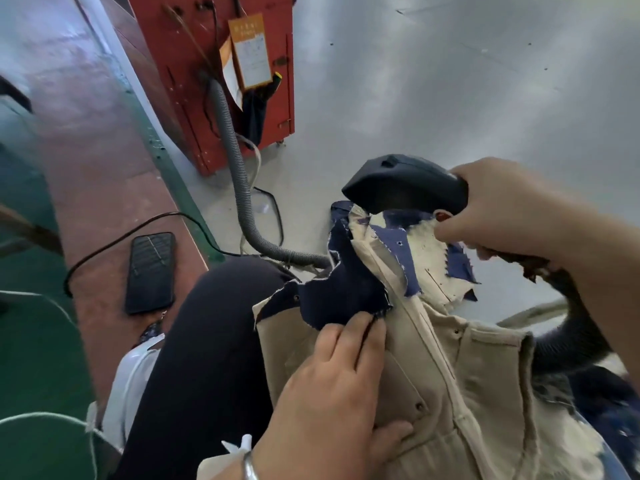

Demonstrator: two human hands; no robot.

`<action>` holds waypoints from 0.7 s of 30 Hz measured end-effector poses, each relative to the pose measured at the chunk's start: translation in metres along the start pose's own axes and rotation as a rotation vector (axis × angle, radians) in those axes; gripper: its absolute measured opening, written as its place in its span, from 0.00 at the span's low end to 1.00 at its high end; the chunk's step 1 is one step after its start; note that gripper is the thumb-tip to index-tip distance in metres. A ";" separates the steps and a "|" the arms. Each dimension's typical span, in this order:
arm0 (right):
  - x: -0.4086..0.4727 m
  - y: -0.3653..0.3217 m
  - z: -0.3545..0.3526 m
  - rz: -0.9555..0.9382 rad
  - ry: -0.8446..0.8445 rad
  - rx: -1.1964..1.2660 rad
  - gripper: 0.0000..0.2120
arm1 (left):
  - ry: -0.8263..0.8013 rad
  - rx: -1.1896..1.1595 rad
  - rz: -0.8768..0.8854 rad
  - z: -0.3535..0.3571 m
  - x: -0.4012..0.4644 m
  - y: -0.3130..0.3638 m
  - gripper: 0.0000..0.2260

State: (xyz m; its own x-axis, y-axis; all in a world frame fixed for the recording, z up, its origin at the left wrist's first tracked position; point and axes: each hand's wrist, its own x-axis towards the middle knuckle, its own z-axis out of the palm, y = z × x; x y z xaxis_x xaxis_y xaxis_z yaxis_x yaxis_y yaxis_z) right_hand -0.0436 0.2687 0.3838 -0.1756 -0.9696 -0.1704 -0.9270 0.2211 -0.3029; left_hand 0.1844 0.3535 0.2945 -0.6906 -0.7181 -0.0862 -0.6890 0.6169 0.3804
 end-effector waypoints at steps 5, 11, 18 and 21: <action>-0.045 0.007 -0.028 -0.028 0.001 0.048 0.07 | 0.006 -0.063 -0.035 0.003 0.011 0.000 0.48; -0.063 -0.001 0.000 0.020 -0.165 -0.231 0.08 | 0.020 -0.023 0.021 0.006 0.018 0.002 0.47; -0.032 -0.020 0.011 0.041 -0.220 -0.239 0.08 | 0.038 -0.005 0.059 0.002 0.023 0.001 0.44; -0.009 -0.034 0.016 0.057 -0.243 -0.236 0.09 | 0.037 0.002 0.070 0.002 0.022 0.003 0.44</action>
State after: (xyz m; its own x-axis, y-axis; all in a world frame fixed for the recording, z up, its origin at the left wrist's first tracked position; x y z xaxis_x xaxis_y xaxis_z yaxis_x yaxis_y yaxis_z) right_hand -0.0056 0.2717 0.3808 -0.1718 -0.8966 -0.4081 -0.9740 0.2166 -0.0659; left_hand 0.1672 0.3405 0.2914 -0.7288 -0.6843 -0.0250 -0.6395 0.6671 0.3822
